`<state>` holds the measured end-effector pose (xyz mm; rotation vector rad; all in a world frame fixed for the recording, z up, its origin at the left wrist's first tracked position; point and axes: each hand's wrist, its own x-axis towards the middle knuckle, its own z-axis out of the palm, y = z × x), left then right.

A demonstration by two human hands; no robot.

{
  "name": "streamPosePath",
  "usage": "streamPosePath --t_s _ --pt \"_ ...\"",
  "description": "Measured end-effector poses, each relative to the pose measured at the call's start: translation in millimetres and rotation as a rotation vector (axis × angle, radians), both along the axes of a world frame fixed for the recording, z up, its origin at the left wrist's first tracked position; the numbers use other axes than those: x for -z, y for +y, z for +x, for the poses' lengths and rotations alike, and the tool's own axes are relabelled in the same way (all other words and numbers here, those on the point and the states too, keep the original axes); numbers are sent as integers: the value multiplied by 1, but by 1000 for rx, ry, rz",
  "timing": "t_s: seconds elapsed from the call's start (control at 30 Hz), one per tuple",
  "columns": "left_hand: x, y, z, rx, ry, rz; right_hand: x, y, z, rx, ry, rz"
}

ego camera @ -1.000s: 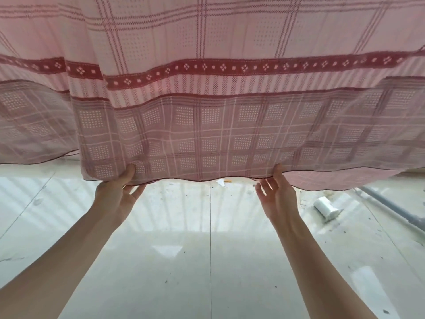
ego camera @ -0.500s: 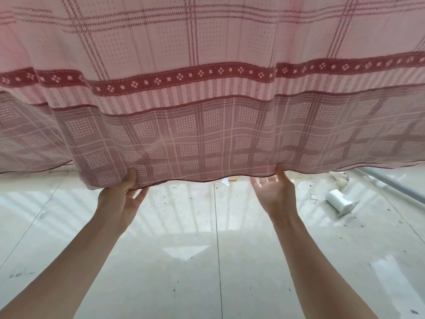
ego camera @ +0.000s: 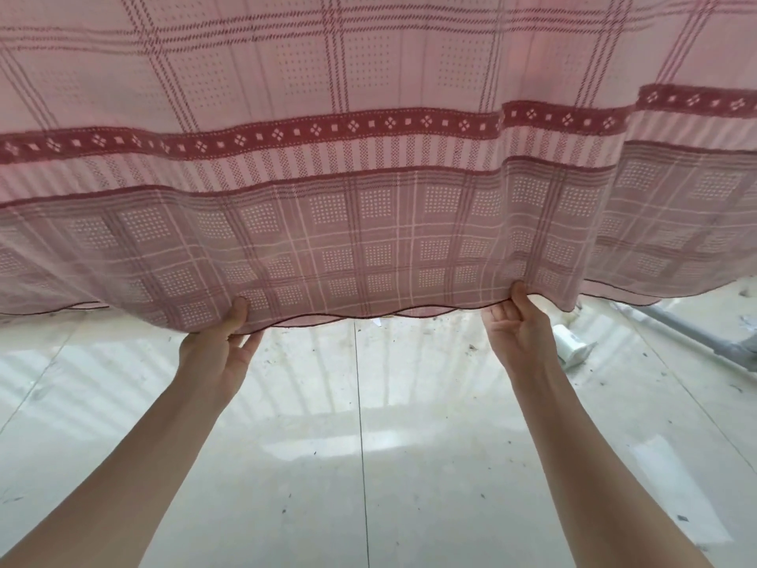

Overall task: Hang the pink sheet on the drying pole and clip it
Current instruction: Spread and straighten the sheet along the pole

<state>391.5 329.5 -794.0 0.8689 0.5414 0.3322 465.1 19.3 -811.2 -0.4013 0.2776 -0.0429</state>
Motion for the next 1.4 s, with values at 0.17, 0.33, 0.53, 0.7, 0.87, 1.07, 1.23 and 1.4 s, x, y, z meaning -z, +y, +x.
streamPosePath --t_s 0.17,0.33,0.53,0.7,0.87,1.07,1.23,1.4 --pt "-2 -13 2 -75 35 54 5 -5 -11 23 10 8" --pt "-10 -17 6 -126 86 66 14 4 -21 3 8 -3" --pt "-18 -6 0 -80 155 -21 -3 11 -28 17 197 -74" --pt "-18 -23 -5 149 94 -196 3 11 -36 -47 186 -132" --pt "-11 -60 28 428 79 -146 13 35 -22 -131 114 -208" --pt "29 -115 45 926 9 -183 7 56 -24 -155 100 -276" --pt "36 -141 31 722 14 -296 -5 32 -25 -122 210 -256" --pt "22 -149 30 737 -75 -231 -11 15 -21 -108 226 -278"
